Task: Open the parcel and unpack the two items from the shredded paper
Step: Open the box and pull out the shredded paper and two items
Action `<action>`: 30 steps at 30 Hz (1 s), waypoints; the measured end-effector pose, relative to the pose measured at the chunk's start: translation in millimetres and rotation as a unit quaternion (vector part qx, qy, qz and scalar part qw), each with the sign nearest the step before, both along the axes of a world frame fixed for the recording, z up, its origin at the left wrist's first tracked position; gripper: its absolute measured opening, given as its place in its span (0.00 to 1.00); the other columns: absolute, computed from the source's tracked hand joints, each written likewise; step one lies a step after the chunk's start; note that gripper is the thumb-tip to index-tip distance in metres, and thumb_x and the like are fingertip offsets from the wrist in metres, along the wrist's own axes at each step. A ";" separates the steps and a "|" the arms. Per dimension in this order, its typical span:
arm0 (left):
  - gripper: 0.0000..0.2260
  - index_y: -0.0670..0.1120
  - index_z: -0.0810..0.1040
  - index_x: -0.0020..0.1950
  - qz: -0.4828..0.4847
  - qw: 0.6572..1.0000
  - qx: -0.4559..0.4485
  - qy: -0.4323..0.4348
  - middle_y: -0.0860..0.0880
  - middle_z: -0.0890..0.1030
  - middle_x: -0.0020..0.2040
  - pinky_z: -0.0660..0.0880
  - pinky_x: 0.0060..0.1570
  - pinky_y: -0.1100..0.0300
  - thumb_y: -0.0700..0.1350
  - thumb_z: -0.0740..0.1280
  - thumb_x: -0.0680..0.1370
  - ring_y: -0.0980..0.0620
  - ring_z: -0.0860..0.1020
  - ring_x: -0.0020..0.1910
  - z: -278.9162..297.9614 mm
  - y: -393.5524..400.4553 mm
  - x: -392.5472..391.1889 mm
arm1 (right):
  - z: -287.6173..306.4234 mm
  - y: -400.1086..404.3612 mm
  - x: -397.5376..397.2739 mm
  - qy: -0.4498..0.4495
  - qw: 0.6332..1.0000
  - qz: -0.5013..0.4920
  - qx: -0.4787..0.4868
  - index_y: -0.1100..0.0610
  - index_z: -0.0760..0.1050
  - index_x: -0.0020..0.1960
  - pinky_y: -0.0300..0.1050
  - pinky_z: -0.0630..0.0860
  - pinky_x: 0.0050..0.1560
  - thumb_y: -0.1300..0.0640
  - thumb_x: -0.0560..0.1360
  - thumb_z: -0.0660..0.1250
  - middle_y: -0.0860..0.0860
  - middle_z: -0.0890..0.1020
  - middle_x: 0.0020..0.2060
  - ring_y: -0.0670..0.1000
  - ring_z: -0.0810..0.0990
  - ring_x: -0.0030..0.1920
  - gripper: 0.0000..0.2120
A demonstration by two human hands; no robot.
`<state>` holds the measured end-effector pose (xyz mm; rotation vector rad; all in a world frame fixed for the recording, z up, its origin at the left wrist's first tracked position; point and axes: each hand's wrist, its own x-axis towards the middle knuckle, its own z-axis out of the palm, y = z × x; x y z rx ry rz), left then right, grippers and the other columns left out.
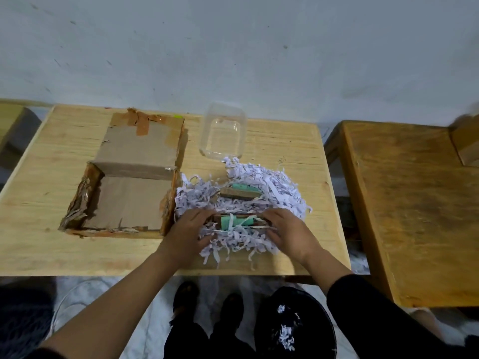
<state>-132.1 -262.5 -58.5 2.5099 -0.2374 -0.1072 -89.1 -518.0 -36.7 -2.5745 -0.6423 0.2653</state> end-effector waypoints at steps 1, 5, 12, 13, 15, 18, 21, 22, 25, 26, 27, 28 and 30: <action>0.25 0.47 0.71 0.65 0.007 1.000 -0.006 -0.003 0.44 0.76 0.61 0.70 0.58 0.56 0.44 0.73 0.70 0.45 0.72 0.62 0.5 0.4 -2.0 | 0.7 -4.5 -2.8 0.000 1.000 -0.014 0.008 0.59 0.72 0.65 0.42 0.71 0.56 0.60 0.74 0.67 0.58 0.76 0.60 0.57 0.76 0.59 0.20; 0.17 0.47 0.73 0.62 0.010 0.995 -0.051 -0.086 0.46 0.77 0.57 0.68 0.55 0.67 0.47 0.66 0.73 0.55 0.72 0.55 17.0 -15.6 -0.2 | 15.0 11.8 -6.0 -0.063 0.996 -0.032 0.054 0.62 0.78 0.56 0.36 0.72 0.46 0.62 0.72 0.68 0.58 0.81 0.48 0.56 0.81 0.46 0.13; 0.12 0.45 0.78 0.57 0.000 0.997 -0.064 -0.046 0.44 0.81 0.53 0.74 0.51 0.55 0.45 0.68 0.74 0.47 0.76 0.52 8.4 -44.4 17.0 | 9.2 55.8 -3.4 -0.029 0.994 -0.061 0.091 0.63 0.79 0.53 0.46 0.73 0.50 0.61 0.73 0.66 0.60 0.82 0.46 0.60 0.79 0.49 0.11; 0.14 0.45 0.77 0.59 0.009 0.998 -0.057 -0.023 0.45 0.80 0.54 0.72 0.52 0.56 0.46 0.69 0.74 0.47 0.75 0.54 5.9 -41.7 15.7 | 5.5 52.4 -4.2 -0.013 0.994 -0.075 0.079 0.63 0.79 0.55 0.48 0.73 0.52 0.61 0.73 0.67 0.60 0.81 0.49 0.60 0.77 0.52 0.12; 0.20 0.46 0.75 0.61 -0.001 1.000 -0.027 0.004 0.45 0.78 0.58 0.69 0.55 0.55 0.45 0.72 0.71 0.46 0.73 0.58 0.0 -33.1 12.6 | -0.2 42.2 -6.1 0.015 0.995 -0.078 0.054 0.62 0.76 0.59 0.49 0.71 0.58 0.58 0.74 0.67 0.59 0.79 0.54 0.58 0.75 0.57 0.15; 0.26 0.45 0.72 0.64 0.010 1.000 -0.016 0.021 0.44 0.76 0.61 0.70 0.60 0.52 0.44 0.75 0.68 0.45 0.72 0.60 -5.0 -20.3 7.5 | -6.5 24.7 -8.8 0.063 0.995 -0.079 0.016 0.59 0.69 0.67 0.44 0.68 0.63 0.56 0.73 0.69 0.55 0.74 0.61 0.54 0.72 0.61 0.23; 0.28 0.44 0.71 0.65 0.030 0.999 -0.014 0.009 0.43 0.76 0.60 0.69 0.60 0.54 0.46 0.75 0.68 0.45 0.72 0.60 -2.3 -21.8 6.1 | -6.6 16.9 -10.4 0.076 0.993 -0.095 0.004 0.57 0.66 0.69 0.36 0.66 0.59 0.58 0.73 0.69 0.54 0.73 0.60 0.52 0.73 0.59 0.27; 0.29 0.43 0.71 0.65 0.029 1.000 -0.009 -0.003 0.42 0.75 0.61 0.68 0.61 0.54 0.46 0.75 0.67 0.45 0.71 0.61 -0.6 -24.7 6.8 | -3.8 18.1 -10.3 0.063 0.993 -0.094 0.017 0.57 0.66 0.69 0.35 0.66 0.58 0.58 0.72 0.69 0.54 0.74 0.60 0.51 0.73 0.58 0.27; 0.28 0.44 0.73 0.63 0.012 0.999 0.014 -0.045 0.42 0.77 0.60 0.68 0.61 0.52 0.46 0.76 0.66 0.43 0.72 0.60 4.0 -30.9 9.5 | 4.7 29.7 -7.4 -0.033 0.994 -0.074 0.075 0.62 0.73 0.63 0.38 0.70 0.57 0.60 0.71 0.69 0.57 0.79 0.54 0.53 0.76 0.55 0.21; 0.26 0.44 0.74 0.62 0.005 0.998 0.021 -0.054 0.42 0.78 0.58 0.70 0.59 0.50 0.46 0.76 0.66 0.43 0.73 0.58 3.4 -31.1 10.5 | 7.7 34.9 -6.2 -0.052 0.992 -0.071 0.089 0.62 0.75 0.61 0.38 0.71 0.55 0.60 0.71 0.68 0.57 0.80 0.52 0.54 0.78 0.54 0.19; 0.24 0.44 0.75 0.60 0.002 0.998 0.023 -0.055 0.43 0.79 0.56 0.72 0.57 0.49 0.46 0.75 0.66 0.43 0.74 0.56 2.2 -30.8 11.3 | 9.4 40.4 -4.7 -0.053 0.992 -0.067 0.090 0.62 0.76 0.60 0.38 0.71 0.54 0.60 0.71 0.69 0.57 0.80 0.52 0.55 0.78 0.53 0.17; 0.22 0.44 0.76 0.59 0.003 0.999 0.019 -0.051 0.42 0.79 0.55 0.73 0.55 0.49 0.46 0.75 0.67 0.43 0.74 0.55 0.8 -30.4 11.9 | 9.5 45.2 -3.7 -0.043 0.994 -0.061 0.082 0.61 0.76 0.60 0.39 0.70 0.55 0.58 0.72 0.69 0.57 0.80 0.53 0.55 0.77 0.55 0.17; 0.20 0.42 0.76 0.60 0.012 0.999 0.011 -0.037 0.41 0.79 0.55 0.72 0.54 0.50 0.46 0.72 0.70 0.42 0.74 0.54 -0.8 -30.3 13.1 | 4.2 49.9 -1.7 0.001 0.997 -0.057 0.051 0.60 0.74 0.62 0.43 0.69 0.59 0.55 0.72 0.69 0.57 0.78 0.57 0.55 0.74 0.59 0.20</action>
